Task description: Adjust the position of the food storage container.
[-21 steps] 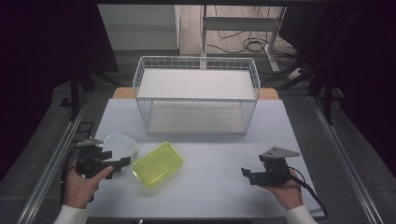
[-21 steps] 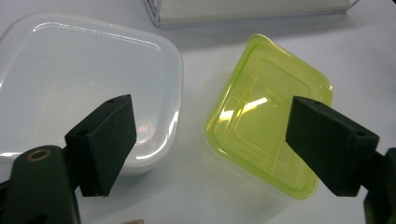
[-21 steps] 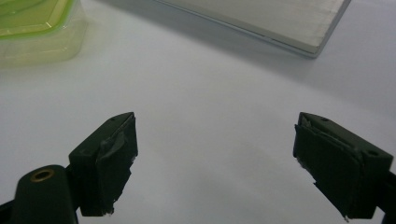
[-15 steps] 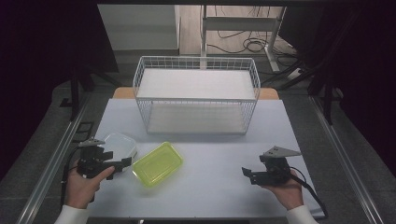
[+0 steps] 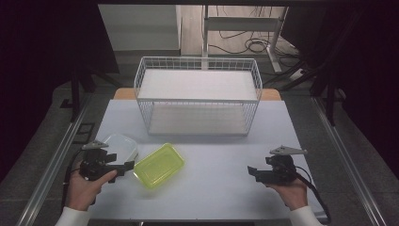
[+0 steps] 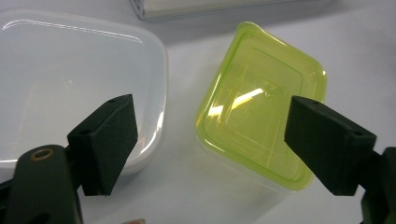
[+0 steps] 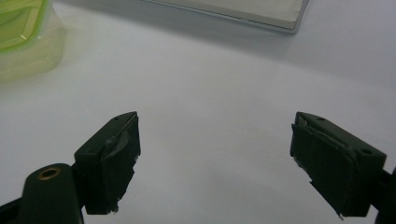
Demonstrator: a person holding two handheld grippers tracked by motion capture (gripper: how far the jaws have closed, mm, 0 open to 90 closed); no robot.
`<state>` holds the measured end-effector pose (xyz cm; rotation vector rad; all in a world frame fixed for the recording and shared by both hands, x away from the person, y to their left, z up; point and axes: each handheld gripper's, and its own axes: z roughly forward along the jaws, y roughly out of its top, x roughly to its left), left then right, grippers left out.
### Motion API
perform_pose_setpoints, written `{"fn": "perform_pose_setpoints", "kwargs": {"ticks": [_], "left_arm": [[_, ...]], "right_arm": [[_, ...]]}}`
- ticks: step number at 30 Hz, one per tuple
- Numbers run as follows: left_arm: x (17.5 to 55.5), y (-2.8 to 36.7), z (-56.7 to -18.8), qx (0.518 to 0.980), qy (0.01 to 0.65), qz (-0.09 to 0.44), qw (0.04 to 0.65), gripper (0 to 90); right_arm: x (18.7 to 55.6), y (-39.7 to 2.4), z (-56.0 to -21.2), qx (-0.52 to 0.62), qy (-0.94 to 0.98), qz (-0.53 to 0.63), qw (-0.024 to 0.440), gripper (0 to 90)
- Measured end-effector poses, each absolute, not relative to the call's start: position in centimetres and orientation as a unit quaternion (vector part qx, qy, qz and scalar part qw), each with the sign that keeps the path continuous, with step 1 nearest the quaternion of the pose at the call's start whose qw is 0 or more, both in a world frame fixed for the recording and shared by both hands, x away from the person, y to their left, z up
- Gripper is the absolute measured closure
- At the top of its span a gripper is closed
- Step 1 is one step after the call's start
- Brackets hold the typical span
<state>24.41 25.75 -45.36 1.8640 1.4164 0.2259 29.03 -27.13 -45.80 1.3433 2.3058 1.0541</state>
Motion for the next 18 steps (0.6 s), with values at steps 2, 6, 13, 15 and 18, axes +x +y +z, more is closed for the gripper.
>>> {"fn": "perform_pose_setpoints", "kwargs": {"ticks": [2,6,13,15,18], "left_arm": [[23.6,25.6,-45.2,0.736,0.552,0.086,0.384,17.7],[22.7,25.7,-45.2,0.736,0.554,0.08,0.379,18.3],[21.8,25.2,-46.1,0.737,0.572,0.073,0.352,27.1],[21.7,25.1,-46.3,0.739,0.574,0.071,0.346,29.6],[21.8,24.8,-46.8,0.743,0.578,0.068,0.329,38.1]], "right_arm": [[29.0,-27.2,-45.6,0.463,0.793,0.371,0.135,15.8],[28.9,-27.3,-45.6,0.463,0.795,0.368,0.137,15.9],[28.8,-27.2,-45.8,0.459,0.8,0.362,0.138,16.1],[28.8,-27.3,-45.8,0.458,0.8,0.361,0.141,16.2],[28.9,-27.4,-45.8,0.46,0.799,0.36,0.143,16.4]]}}
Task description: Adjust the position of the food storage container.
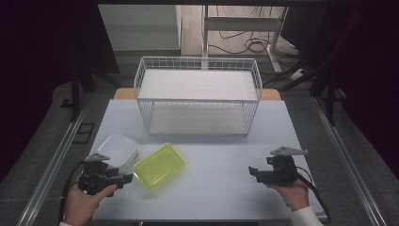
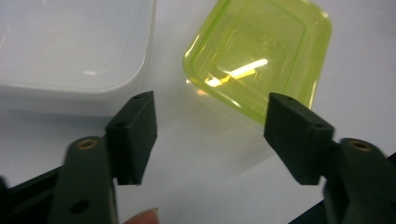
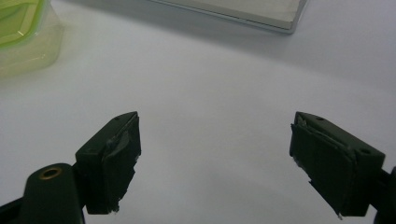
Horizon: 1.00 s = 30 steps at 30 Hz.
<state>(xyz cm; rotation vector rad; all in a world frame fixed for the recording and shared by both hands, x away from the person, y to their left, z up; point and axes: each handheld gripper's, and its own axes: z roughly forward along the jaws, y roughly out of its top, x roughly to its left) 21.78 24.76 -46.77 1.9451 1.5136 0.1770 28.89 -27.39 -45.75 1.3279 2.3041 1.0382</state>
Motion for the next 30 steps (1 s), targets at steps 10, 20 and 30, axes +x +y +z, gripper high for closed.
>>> {"fn": "perform_pose_setpoints", "kwargs": {"ticks": [10,20,30], "left_arm": [[22.1,24.2,-48.0,0.755,0.582,0.058,0.297,59.8],[22.7,24.4,-49.2,0.763,0.577,0.018,0.293,85.4],[23.9,23.6,-49.7,0.764,0.582,0.022,0.277,90.0]], "right_arm": [[28.8,-27.4,-46.0,0.461,0.803,0.349,0.149,17.1],[29.0,-27.6,-46.3,0.469,0.801,0.34,0.151,17.5],[29.0,-27.4,-46.6,0.467,0.806,0.33,0.154,17.5]]}}
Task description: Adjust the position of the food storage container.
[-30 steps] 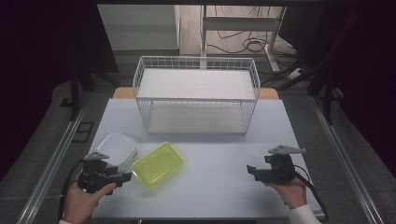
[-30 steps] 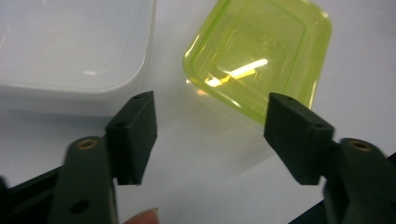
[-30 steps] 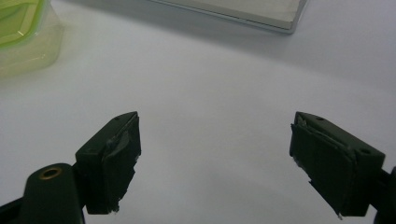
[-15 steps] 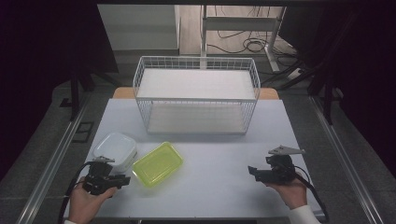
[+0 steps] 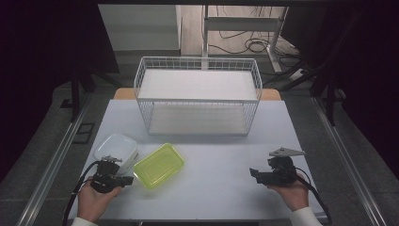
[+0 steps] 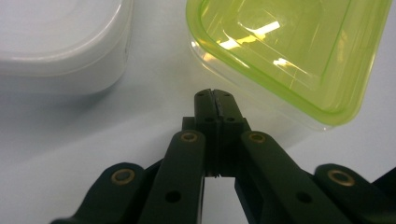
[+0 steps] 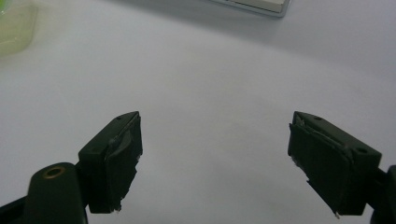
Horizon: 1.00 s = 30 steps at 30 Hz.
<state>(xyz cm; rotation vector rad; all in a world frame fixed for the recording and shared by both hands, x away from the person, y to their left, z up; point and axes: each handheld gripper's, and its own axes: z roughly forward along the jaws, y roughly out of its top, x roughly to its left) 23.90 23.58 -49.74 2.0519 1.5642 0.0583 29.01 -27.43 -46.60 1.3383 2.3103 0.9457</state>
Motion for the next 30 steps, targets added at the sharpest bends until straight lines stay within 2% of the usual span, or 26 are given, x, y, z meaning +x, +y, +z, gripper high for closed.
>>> {"fn": "perform_pose_setpoints", "kwargs": {"ticks": [12,30], "left_arm": [[25.5,22.5,-49.7,0.767,0.582,0.026,0.269,90.0],[28.4,18.6,-49.5,0.78,0.563,0.025,0.273,90.0]], "right_arm": [[29.1,-27.3,-46.7,0.467,0.807,0.325,0.157,17.5],[29.1,-27.4,-46.7,0.464,0.81,0.322,0.158,17.5]]}}
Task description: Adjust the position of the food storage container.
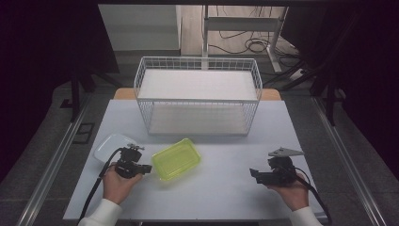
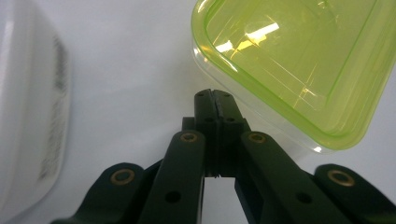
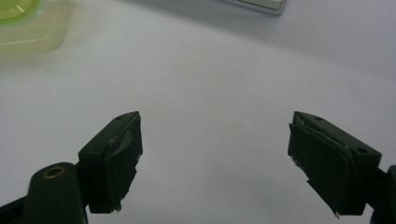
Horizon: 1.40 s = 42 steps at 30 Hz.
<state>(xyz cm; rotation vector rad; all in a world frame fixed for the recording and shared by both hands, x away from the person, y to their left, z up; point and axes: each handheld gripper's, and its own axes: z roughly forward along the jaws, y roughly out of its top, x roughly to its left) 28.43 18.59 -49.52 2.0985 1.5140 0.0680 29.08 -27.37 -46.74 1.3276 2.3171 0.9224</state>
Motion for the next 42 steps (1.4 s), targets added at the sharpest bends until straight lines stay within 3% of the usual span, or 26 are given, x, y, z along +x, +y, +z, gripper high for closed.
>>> {"fn": "perform_pose_setpoints", "kwargs": {"ticks": [26,42], "left_arm": [[32.6,13.2,-49.3,0.794,0.536,0.008,0.287,90.0],[31.7,14.1,-48.5,0.796,0.524,0.015,0.302,89.4]], "right_arm": [[29.1,-27.3,-46.8,0.46,0.814,0.321,0.151,17.5],[29.0,-27.3,-46.6,0.454,0.813,0.331,0.154,19.1]]}}
